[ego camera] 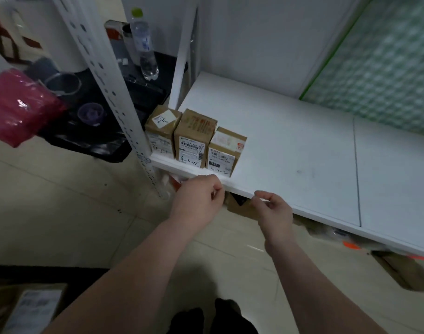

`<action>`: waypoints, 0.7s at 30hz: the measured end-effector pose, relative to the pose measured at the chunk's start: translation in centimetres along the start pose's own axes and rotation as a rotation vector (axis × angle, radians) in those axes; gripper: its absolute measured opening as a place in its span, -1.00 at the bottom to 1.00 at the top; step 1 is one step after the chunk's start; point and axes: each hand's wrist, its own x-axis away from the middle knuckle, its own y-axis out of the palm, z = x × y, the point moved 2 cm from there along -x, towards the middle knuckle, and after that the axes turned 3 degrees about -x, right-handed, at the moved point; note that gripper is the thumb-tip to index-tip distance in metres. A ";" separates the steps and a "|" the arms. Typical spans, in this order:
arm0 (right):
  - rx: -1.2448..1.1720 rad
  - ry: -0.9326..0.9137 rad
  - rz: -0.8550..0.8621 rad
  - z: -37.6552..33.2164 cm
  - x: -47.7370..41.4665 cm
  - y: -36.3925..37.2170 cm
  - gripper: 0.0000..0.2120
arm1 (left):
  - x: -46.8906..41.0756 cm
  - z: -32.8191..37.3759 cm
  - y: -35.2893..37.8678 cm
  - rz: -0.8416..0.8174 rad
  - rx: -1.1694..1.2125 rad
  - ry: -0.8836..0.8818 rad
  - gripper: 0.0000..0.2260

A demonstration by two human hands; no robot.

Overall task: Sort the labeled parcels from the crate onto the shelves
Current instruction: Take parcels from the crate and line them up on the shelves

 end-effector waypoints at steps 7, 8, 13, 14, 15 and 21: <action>0.016 0.061 -0.080 -4.6 11.6 -2.4 -0.81 | 8.6 1.2 -11.4 -0.040 0.253 -0.251 -0.83; 0.022 0.054 -0.099 -5.3 13.3 -2.4 -0.82 | 10.3 1.1 -13.2 -0.029 0.250 -0.282 -0.82; 0.090 0.007 -0.271 -6.7 20.8 -1.4 -0.85 | 19.2 -1.1 -18.8 0.079 0.363 -0.478 -0.78; 0.102 0.011 -0.319 -6.7 22.4 -1.2 -0.86 | 21.4 -1.4 -19.7 0.132 0.394 -0.513 -0.78; 0.110 0.015 -0.365 -6.5 24.0 -1.1 -0.87 | 23.6 -1.8 -20.7 0.191 0.406 -0.541 -0.79; 0.141 0.001 -0.564 -3.2 34.5 -1.3 -0.84 | 38.1 -3.7 -24.3 0.403 0.480 -0.682 -0.89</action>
